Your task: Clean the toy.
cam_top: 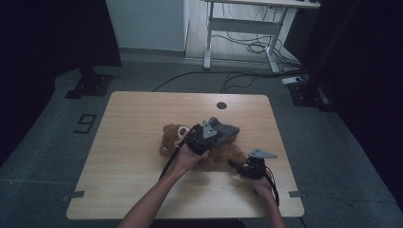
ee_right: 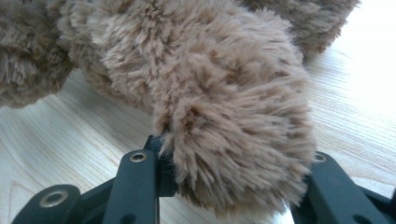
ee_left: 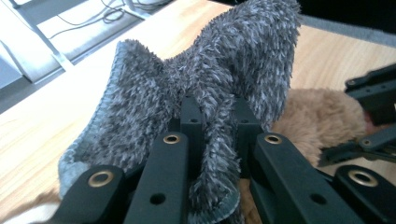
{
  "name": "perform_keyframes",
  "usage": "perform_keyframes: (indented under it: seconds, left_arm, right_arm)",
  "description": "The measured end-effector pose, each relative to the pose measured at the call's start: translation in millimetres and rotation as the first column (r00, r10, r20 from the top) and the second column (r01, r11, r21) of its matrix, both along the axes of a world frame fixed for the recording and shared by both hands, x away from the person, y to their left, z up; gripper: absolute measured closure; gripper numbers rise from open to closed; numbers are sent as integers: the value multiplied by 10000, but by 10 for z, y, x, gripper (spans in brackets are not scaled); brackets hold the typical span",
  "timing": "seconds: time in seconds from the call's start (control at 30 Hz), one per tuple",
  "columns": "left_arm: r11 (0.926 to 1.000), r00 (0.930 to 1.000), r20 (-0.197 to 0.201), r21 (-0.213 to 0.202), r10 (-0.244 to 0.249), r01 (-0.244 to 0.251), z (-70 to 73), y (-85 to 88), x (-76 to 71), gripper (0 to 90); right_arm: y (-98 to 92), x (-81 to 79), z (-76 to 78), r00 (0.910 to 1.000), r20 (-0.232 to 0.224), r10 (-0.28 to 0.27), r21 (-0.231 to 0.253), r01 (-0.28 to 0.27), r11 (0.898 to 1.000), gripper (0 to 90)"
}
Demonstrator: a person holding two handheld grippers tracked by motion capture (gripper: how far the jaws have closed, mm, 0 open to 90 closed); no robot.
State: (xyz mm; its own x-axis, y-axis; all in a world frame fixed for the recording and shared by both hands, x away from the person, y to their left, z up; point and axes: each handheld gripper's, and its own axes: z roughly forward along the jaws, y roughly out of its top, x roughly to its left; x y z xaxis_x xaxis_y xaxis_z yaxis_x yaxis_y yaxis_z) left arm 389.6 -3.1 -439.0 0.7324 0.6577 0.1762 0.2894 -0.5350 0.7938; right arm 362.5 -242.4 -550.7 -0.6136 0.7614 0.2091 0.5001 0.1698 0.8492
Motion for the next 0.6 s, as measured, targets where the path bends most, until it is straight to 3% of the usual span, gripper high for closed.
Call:
perform_keyframes:
  seconds: [0.1, 0.17, 0.2, 0.23, 0.27, 0.37, 0.43, 0.5, 0.6]
  left_arm:
    - [9974, 9991, 64, 593, 408, -411, -52, 8, 34, 796]
    - [9943, 9965, 52, 663, 835, -837, -56, 91, 75, 797]
    - [9917, 9941, -6, 693, 1087, -1084, -55, 157, 103, 798]
    - [9835, 9876, 25, 910, 1569, -1565, -58, 268, 145, 798]
    - [9798, 9843, -4, 957, 1767, -1758, -68, 332, 169, 799]
    - [9754, 9758, -279, 467, 2168, -2154, -84, 596, 210, 799]
    - [9710, 9709, -171, 88, 2389, -2388, -52, 745, 189, 799]
    - [9639, 9639, -44, -35, 2664, -2664, -3, 882, 165, 800]
    - [9593, 9590, -232, 88, 2823, -2822, -1, 1087, 142, 801]
  right_arm:
    - [-6, -3, 0, 10000, -27, -21, 33, 21, 10000, 579]
    - [-12, -5, -3, 10000, 26, 25, 95, -25, 10000, 580]
    - [-13, -8, -3, 10000, -26, 55, 113, -54, 9999, 581]
    - [-12, -9, -2, 10000, -54, 80, 78, -80, 9999, 582]
    - [-9, -10, -4, 9999, -66, 80, 35, -80, 10000, 582]
    - [-7, -10, -4, 9998, -69, 180, 12, -180, 9998, 583]
    - [8, -12, -5, 9997, -96, 211, -86, -212, 9997, 584]
    - [13, -8, -5, 9998, -162, 144, -124, -146, 9998, 585]
    - [7, -10, -6, 9998, -208, 68, -144, -71, 9999, 586]
